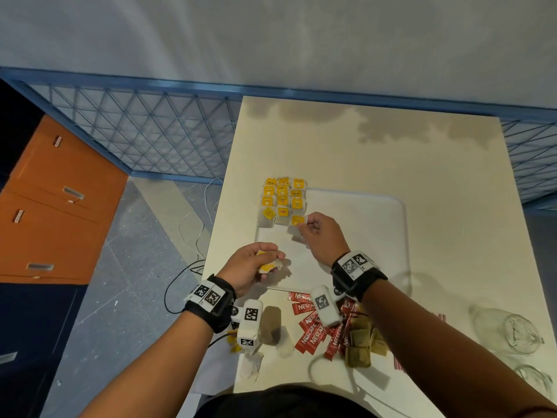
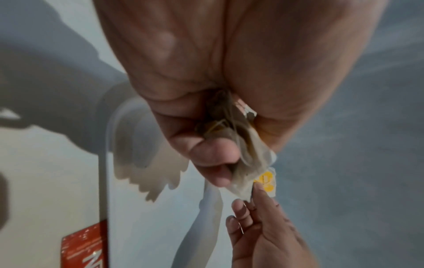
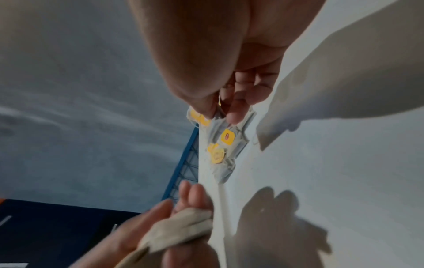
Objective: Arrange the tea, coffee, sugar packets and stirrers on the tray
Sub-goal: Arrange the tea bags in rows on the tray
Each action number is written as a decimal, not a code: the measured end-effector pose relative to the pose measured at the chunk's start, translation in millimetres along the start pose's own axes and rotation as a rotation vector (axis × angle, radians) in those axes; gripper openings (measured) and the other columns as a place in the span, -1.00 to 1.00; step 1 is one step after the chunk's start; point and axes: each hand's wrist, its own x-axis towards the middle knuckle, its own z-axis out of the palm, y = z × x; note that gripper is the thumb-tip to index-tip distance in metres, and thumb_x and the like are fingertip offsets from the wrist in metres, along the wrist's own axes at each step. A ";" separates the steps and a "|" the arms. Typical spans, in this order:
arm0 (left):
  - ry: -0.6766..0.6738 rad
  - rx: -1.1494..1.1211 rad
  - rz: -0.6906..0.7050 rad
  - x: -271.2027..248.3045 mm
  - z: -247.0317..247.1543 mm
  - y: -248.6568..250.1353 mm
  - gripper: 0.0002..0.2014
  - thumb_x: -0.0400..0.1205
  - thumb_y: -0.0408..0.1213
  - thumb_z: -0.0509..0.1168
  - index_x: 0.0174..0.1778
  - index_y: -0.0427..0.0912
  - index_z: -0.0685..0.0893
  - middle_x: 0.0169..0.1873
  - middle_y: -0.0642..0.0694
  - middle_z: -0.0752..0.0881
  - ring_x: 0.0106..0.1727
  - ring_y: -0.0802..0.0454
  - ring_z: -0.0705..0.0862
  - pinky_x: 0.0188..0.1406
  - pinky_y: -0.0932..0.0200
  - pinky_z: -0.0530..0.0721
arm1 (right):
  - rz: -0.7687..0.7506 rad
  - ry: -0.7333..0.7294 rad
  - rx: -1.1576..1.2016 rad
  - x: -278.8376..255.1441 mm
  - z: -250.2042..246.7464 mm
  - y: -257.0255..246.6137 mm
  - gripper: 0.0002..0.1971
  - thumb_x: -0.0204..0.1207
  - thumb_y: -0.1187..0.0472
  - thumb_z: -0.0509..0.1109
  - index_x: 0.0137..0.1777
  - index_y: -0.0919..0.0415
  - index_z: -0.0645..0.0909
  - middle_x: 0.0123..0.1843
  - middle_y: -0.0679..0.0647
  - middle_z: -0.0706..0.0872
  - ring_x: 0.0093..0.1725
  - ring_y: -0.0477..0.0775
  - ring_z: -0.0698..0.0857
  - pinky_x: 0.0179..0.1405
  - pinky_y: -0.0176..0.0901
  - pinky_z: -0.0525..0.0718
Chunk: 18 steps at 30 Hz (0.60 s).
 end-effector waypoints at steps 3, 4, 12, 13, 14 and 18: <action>-0.006 -0.012 -0.005 1.2 -2.0 -0.5 -0.82 0.69 -0.44 0.34 0.20 -0.28 0.64 -0.09 -0.16 0.81 -0.35 0.00 0.69 -0.59 0.30 0.46 | 0.002 0.012 -0.115 15.8 -0.5 6.2 -0.83 0.65 0.07 0.44 -0.18 0.00 0.59 -0.24 -0.08 0.73 -0.25 0.00 0.70 -0.22 -0.12 0.65; -0.008 -0.010 -0.005 1.7 -2.9 -1.0 -0.82 0.69 -0.44 0.34 0.20 -0.28 0.64 -0.08 -0.17 0.81 -0.34 -0.01 0.69 -0.59 0.30 0.46 | 0.001 0.013 -0.152 20.1 -0.4 8.2 -0.85 0.65 0.06 0.43 -0.16 0.00 0.60 -0.21 -0.08 0.74 -0.22 0.00 0.71 -0.20 -0.11 0.66; -0.001 -0.019 -0.022 7.4 -7.5 -2.5 -0.82 0.69 -0.43 0.33 0.21 -0.26 0.65 0.00 -0.20 0.80 -0.31 -0.01 0.70 -0.58 0.31 0.48 | 0.046 0.000 -0.277 36.2 12.1 15.1 -0.88 0.66 -0.01 0.38 -0.07 -0.02 0.62 -0.12 -0.08 0.81 -0.13 0.10 0.77 -0.10 0.04 0.76; -0.001 -0.021 -0.024 8.1 -7.7 -2.7 -0.82 0.69 -0.43 0.33 0.21 -0.26 0.65 0.00 -0.20 0.80 -0.31 -0.01 0.70 -0.59 0.31 0.48 | 0.050 0.003 -0.289 36.8 13.2 13.8 -0.89 0.66 -0.01 0.37 -0.07 -0.04 0.60 -0.12 -0.10 0.80 -0.12 0.10 0.77 -0.10 0.03 0.76; -0.002 -0.024 -0.025 8.6 -7.8 -2.8 -0.82 0.70 -0.44 0.33 0.21 -0.26 0.64 0.00 -0.20 0.80 -0.31 -0.01 0.70 -0.59 0.32 0.48 | 0.052 0.008 -0.300 37.2 13.8 11.9 -0.90 0.67 -0.02 0.37 -0.06 -0.07 0.58 -0.11 -0.10 0.78 -0.11 0.10 0.76 -0.10 0.01 0.75; -0.005 -0.026 -0.027 8.9 -8.1 -2.7 -0.83 0.70 -0.44 0.32 0.20 -0.26 0.65 -0.02 -0.19 0.80 -0.32 0.00 0.70 -0.59 0.32 0.47 | 0.081 0.020 -0.347 39.5 14.3 8.5 -0.86 0.68 -0.05 0.34 -0.01 -0.02 0.56 -0.08 -0.01 0.78 -0.12 0.14 0.75 -0.09 0.04 0.77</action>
